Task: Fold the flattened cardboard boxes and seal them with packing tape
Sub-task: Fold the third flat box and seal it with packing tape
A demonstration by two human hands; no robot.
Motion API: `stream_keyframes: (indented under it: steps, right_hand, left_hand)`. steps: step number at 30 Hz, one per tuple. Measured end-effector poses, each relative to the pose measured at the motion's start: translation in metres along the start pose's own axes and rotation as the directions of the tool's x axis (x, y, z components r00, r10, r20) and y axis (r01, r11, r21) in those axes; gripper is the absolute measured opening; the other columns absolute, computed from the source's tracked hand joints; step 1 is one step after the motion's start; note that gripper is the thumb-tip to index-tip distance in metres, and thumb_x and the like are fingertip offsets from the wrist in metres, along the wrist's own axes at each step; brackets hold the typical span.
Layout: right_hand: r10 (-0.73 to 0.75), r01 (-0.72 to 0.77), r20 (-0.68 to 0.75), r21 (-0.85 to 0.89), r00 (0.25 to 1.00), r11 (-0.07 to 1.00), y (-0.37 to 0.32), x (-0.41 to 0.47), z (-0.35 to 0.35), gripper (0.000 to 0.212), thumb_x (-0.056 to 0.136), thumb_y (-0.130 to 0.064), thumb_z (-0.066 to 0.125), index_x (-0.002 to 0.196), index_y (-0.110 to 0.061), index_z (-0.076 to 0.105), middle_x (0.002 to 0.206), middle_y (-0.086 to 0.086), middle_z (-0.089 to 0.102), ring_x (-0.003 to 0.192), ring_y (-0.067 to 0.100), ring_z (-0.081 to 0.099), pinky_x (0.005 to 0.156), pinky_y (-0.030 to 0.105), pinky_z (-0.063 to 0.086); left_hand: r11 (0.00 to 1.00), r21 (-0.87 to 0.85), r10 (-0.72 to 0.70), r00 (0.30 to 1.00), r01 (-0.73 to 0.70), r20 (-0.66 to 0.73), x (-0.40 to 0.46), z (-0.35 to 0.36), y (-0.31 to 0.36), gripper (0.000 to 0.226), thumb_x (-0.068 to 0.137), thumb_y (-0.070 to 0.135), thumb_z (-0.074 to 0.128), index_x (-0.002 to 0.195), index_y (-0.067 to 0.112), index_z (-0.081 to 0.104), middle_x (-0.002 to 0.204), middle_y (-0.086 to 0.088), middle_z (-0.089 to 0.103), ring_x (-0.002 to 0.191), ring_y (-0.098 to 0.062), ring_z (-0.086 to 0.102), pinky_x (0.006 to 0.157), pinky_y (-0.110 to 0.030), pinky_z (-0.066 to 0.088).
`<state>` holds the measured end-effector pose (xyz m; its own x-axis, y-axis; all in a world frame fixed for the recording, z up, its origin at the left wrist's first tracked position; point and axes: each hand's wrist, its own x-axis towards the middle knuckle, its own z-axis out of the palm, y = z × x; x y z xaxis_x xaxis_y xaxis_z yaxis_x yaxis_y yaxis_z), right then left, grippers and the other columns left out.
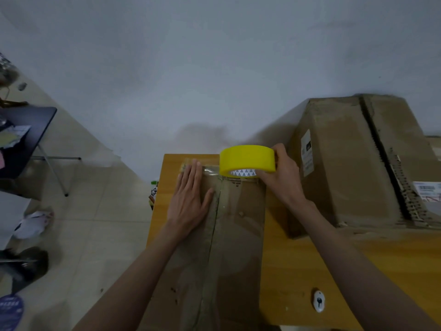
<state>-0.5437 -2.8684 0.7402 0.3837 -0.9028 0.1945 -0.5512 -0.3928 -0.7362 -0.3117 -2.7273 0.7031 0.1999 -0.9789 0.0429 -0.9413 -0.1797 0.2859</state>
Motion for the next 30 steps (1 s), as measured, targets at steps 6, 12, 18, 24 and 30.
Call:
stream_keyframes:
  steps: [6,12,18,24,30]
  right_hand:
    - [0.032,-0.033,-0.107,-0.010,0.994,0.999,-0.010,-0.004,-0.006,0.037,0.079,-0.016,0.070,0.098,-0.022,0.039,0.079,-0.009,0.045,0.072,0.020,0.050,0.053,0.031,0.034]
    - [-0.030,0.044,-0.313,0.037,0.949,0.998,-0.014,-0.003,-0.030,0.041,0.069,0.005,0.055,0.109,-0.006,0.051,0.102,0.009,0.050,0.093,0.019,0.047,0.078,0.025,0.037]
    - [-0.070,0.046,-0.214,-0.115,0.974,0.992,-0.014,-0.002,-0.043,0.052,0.064,0.014,0.049,0.113,-0.002,0.051,0.111,0.017,0.047,0.106,0.039,0.045,0.087,0.052,0.041]
    - [-0.076,0.042,-0.183,-0.185,0.980,0.982,-0.013,-0.001,-0.047,0.050,0.068,0.009,0.053,0.114,-0.010,0.052,0.108,0.013,0.046,0.100,0.037,0.045,0.080,0.051,0.043]
    - [0.119,-0.098,-0.234,0.102,0.965,0.990,0.002,-0.010,-0.047,0.058,0.072,-0.009,0.072,0.125,-0.020,0.052,0.119,-0.003,0.053,0.106,0.011,0.049,0.079,0.017,0.040]
  left_hand:
    - [1.000,0.012,0.026,0.999,-0.026,0.029,0.003,0.005,0.007,0.075,0.103,0.057,0.022,0.159,0.016,-0.006,0.167,-0.001,-0.011,0.153,-0.013,-0.013,0.126,-0.040,0.005]
    - [1.000,0.017,0.022,0.999,-0.023,0.035,0.001,0.002,0.001,0.076,0.101,0.061,0.017,0.159,0.017,-0.007,0.167,0.000,-0.012,0.153,-0.013,-0.014,0.126,-0.039,0.001]
    - [0.998,0.039,0.040,0.998,-0.042,0.046,0.004,0.005,0.005,0.076,0.100,0.062,0.015,0.159,0.019,-0.006,0.167,-0.001,-0.011,0.153,-0.015,-0.013,0.126,-0.040,0.000]
    - [0.998,0.053,0.015,0.995,-0.020,0.094,0.009,0.002,0.010,0.071,0.100,0.065,0.013,0.158,0.032,-0.010,0.166,0.004,-0.017,0.153,-0.020,-0.014,0.123,-0.054,0.008]
    - [0.978,0.202,0.017,0.990,-0.045,0.138,0.023,-0.001,0.037,0.075,0.096,0.070,0.009,0.159,0.031,0.004,0.168,0.003,0.000,0.152,-0.039,0.003,0.117,-0.063,0.016]
